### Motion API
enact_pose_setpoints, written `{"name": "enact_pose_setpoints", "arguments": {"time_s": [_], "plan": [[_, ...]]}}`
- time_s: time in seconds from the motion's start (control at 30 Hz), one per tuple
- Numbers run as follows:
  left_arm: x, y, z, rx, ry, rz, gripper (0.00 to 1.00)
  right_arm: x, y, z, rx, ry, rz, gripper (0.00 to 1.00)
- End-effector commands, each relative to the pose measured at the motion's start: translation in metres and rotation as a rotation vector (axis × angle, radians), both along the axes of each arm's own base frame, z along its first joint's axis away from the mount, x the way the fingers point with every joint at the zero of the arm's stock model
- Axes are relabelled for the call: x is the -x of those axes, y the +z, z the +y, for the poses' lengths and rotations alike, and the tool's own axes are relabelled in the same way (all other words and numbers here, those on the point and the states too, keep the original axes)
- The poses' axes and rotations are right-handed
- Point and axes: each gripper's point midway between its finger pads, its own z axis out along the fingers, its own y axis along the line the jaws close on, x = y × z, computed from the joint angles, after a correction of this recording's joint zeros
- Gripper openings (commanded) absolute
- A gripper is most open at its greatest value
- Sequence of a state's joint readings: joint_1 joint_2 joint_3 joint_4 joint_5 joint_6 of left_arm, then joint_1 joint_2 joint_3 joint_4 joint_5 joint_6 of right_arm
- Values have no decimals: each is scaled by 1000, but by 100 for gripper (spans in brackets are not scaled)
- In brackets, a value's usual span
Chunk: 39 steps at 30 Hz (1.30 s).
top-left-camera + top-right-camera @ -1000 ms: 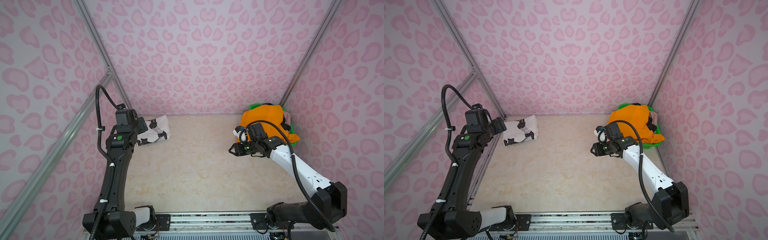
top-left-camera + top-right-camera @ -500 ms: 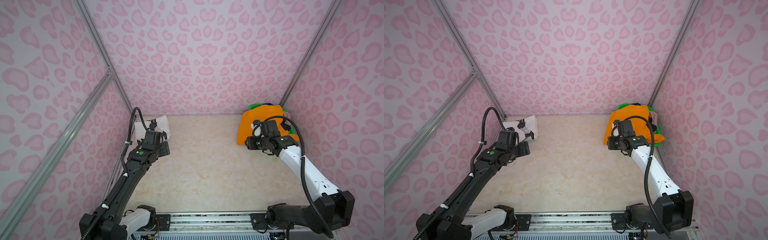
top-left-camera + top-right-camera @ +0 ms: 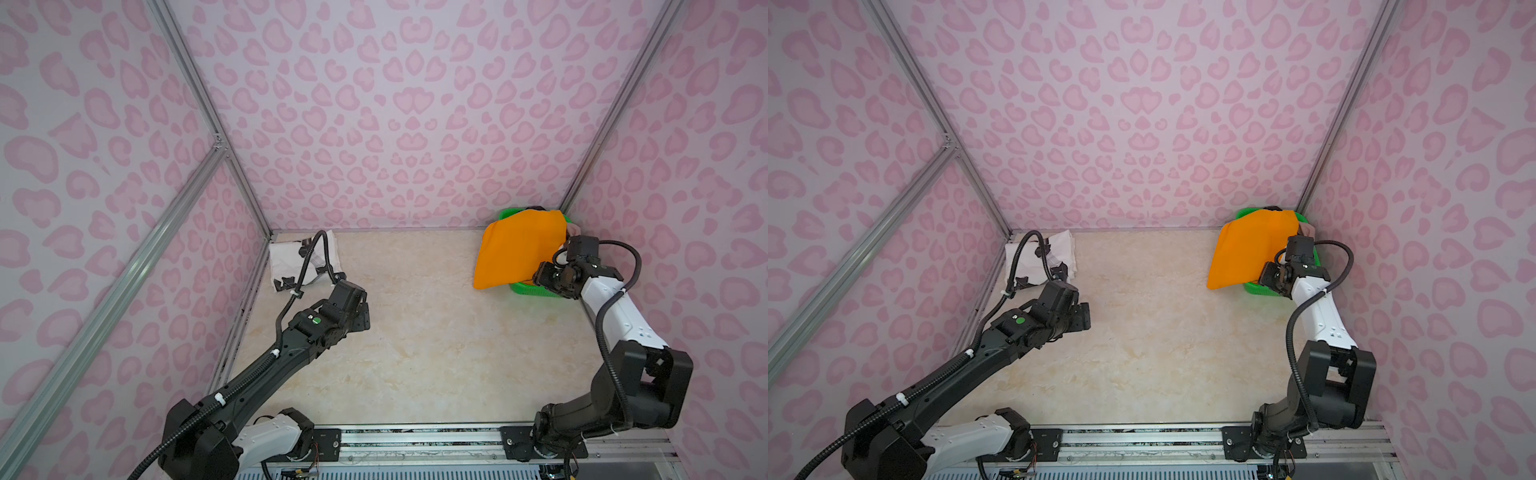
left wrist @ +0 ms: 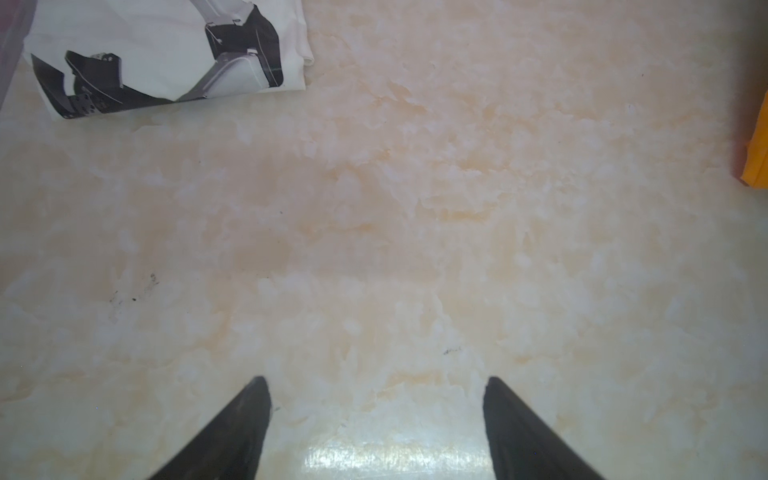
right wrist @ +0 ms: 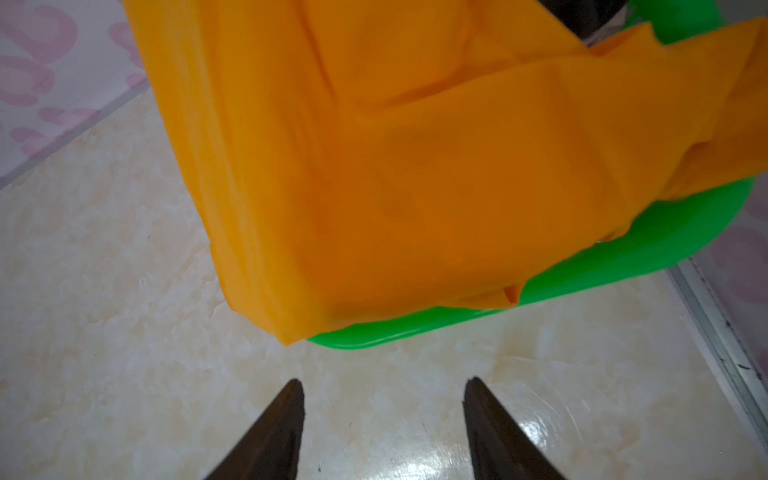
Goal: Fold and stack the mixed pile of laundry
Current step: 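Grasp the orange garment in the green basket with the right gripper and lift it, then drop the orange garment onto the table center with the right gripper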
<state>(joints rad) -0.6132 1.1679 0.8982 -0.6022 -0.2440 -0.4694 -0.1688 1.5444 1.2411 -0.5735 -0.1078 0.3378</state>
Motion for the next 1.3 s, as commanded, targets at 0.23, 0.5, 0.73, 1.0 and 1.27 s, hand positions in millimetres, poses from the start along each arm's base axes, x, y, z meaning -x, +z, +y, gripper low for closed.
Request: {"name": "enact_pose_setpoints", "arguments": {"time_s": [0.23, 0.5, 0.73, 1.0, 1.27], "plan": [[1, -11, -15, 6, 11, -27, 83, -76, -20, 7, -147, 36, -86, 53], [-4, -6, -5, -26, 66, -59, 84, -75, 52, 22, -95, 121, -234, 3], [-19, -7, -6, -75, 124, -45, 84, -31, 186, 86, 4, 338, -438, 0], [-39, 25, -13, -39, 146, -91, 84, 70, 299, 217, -2, 794, -647, 0], [-26, 53, -33, 57, -39, -75, 84, 75, 217, 256, -140, 823, -497, 15]]}}
